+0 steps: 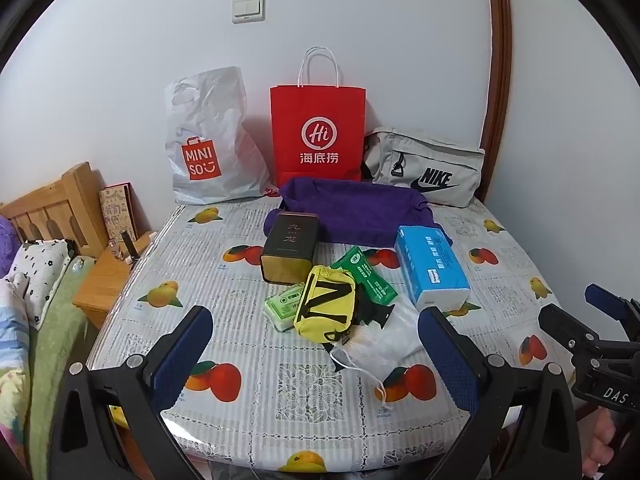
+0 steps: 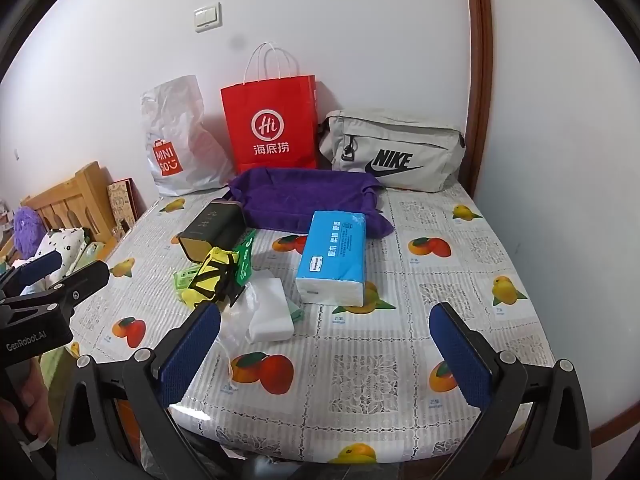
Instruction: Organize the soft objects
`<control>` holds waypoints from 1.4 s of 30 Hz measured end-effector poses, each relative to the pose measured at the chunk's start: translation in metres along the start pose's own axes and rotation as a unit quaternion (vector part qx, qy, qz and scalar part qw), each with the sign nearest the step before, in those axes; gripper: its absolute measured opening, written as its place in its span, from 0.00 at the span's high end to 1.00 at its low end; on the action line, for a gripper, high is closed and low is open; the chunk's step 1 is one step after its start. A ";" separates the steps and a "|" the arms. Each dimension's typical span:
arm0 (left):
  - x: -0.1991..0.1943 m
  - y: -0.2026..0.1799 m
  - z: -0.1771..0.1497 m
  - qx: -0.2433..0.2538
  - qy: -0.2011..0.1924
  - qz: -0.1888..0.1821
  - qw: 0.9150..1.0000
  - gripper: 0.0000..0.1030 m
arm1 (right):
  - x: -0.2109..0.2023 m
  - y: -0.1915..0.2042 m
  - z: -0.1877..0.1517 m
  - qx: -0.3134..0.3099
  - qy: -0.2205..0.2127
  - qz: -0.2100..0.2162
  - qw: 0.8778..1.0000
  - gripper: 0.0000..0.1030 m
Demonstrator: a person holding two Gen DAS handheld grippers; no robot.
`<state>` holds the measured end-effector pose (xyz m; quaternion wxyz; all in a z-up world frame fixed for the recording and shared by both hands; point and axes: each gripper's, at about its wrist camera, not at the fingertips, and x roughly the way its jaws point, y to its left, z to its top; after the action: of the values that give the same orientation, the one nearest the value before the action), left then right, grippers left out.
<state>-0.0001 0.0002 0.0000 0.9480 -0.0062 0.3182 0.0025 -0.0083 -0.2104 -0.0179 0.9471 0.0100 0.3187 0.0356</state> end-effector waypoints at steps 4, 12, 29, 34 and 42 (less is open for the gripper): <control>0.000 0.002 0.000 -0.001 0.000 -0.001 1.000 0.00 | 0.000 -0.001 0.000 0.000 -0.001 0.000 1.000 0.00; 0.000 0.001 0.000 0.001 0.001 0.001 1.000 0.00 | -0.001 -0.003 0.001 0.000 -0.001 -0.002 1.000 0.00; -0.001 0.011 -0.002 0.001 -0.001 0.002 1.000 0.00 | -0.001 -0.003 0.001 -0.003 0.000 -0.004 1.000 0.00; -0.002 0.009 -0.001 0.002 -0.001 0.003 1.000 0.00 | -0.001 0.000 0.000 -0.007 0.000 -0.003 1.000 0.00; -0.002 0.005 -0.001 0.012 -0.010 0.013 1.000 0.00 | 0.001 0.001 0.000 -0.009 0.001 -0.003 1.000 0.00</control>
<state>-0.0027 0.0048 0.0001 0.9510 0.0088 0.3089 0.0110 -0.0077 -0.2089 -0.0180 0.9470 0.0003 0.3191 0.0360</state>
